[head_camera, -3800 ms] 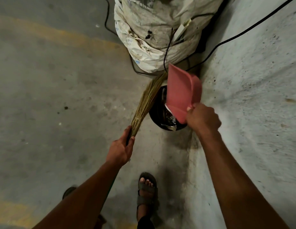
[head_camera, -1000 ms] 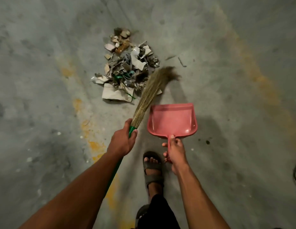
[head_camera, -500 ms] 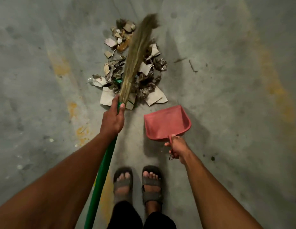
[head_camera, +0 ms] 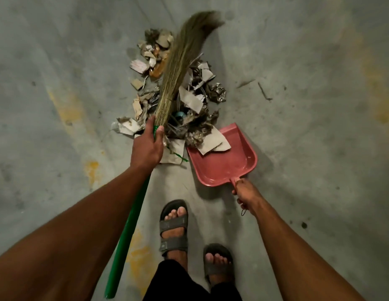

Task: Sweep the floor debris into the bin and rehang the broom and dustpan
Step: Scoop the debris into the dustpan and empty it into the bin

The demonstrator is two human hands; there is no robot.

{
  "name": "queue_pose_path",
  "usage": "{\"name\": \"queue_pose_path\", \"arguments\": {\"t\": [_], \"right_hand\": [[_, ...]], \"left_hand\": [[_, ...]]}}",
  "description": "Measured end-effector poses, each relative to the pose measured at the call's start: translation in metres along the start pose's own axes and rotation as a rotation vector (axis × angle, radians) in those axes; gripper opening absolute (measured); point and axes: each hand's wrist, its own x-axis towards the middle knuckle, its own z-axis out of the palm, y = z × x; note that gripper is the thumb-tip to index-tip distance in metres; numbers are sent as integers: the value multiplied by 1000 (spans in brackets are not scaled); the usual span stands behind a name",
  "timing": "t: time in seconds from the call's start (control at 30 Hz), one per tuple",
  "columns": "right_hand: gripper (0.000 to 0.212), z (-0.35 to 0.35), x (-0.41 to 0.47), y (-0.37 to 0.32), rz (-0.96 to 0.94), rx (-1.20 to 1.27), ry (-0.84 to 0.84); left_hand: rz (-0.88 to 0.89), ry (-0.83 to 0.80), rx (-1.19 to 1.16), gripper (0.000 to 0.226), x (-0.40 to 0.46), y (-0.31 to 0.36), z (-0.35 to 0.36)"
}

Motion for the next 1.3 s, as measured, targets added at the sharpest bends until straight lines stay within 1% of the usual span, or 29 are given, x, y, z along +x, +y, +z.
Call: {"name": "queue_pose_path", "arguments": {"t": [0.07,0.1,0.13,0.2,0.3,0.43,0.57,0.63,0.77,0.97,1.07,1.13,1.3], "right_hand": [[23,6,12,-15,-38,12,-3],[17,7,18,-23,-69,-2,-4],[16,10,26,-31,-105,-49,-3],[29,16,40,-46,-127,-138,16],[44,24,51,-69,-118,-94,49],[41,25,51,-90,-159,-17,90],[41,24,47,-80,-177,48,93],[42,23,43,-72,-167,82,97],[35,20,30,-60,-196,130,103],[42,21,16,-24,-185,200,114],[46,22,10,3,-168,242,111],[47,23,5,21,-156,266,125],[49,26,-2,51,-141,206,178]], "left_hand": [[0,4,3,58,26,-2,5],[0,-4,17,59,36,-1,6],[-3,-20,36,60,46,-1,8],[-11,-73,98,60,64,-8,13],[-9,-165,167,61,74,-28,18],[75,-237,155,58,54,-51,19],[101,-313,84,55,22,-64,9],[105,-278,28,53,10,-65,3],[70,-163,-52,53,-1,-55,-3],[-41,-42,-111,55,5,-50,-2],[-67,-28,-107,56,3,-55,-2],[-76,-47,-92,56,-3,-58,-3],[-8,-113,-39,54,-24,-64,2]]}}
